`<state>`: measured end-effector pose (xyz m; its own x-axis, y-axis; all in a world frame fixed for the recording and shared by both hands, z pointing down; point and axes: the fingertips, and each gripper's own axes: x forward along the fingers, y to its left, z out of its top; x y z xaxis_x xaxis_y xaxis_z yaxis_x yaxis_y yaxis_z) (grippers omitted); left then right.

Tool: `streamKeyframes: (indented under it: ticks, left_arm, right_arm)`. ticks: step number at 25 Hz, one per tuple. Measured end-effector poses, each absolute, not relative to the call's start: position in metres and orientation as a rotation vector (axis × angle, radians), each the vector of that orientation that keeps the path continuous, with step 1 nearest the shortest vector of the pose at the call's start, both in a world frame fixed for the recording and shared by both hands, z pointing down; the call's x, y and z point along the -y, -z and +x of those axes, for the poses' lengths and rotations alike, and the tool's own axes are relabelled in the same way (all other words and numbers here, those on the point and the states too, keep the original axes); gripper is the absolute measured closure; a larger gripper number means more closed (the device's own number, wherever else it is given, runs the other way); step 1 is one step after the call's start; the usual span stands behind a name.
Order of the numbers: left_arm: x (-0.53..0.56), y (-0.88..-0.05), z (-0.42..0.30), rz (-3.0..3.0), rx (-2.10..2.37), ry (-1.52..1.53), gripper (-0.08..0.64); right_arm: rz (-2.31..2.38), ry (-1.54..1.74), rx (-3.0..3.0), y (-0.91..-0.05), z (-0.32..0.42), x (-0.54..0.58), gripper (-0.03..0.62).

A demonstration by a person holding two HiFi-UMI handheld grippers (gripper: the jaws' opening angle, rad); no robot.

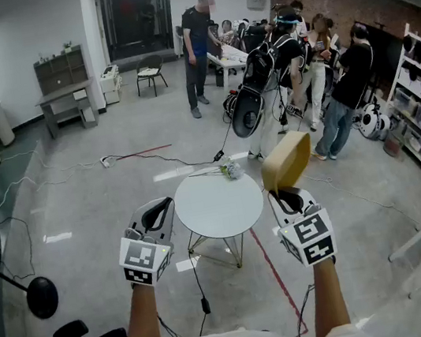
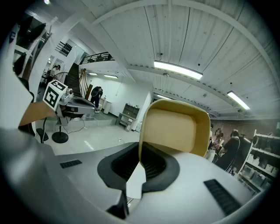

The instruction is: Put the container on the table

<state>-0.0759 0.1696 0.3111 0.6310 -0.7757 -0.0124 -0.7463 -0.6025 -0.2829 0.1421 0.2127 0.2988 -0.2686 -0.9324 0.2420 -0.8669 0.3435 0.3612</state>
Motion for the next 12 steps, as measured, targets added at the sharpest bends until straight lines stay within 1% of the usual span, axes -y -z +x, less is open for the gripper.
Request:
streamKeyframes:
  ticks: [7, 12]
  left_arm:
    - [-0.177, -0.316, -0.055, -2.593, -1.241, 0.158, 0.540]
    - [-0.168, -0.324, -0.034, -2.594, -1.255, 0.179, 0.540]
  right_arm:
    - [1.561, 0.202, 2.253, -0.303, 0.158, -0.221, 0.566]
    - [1.525, 0.166, 2.308, -0.308, 0.178, -0.207, 0.565]
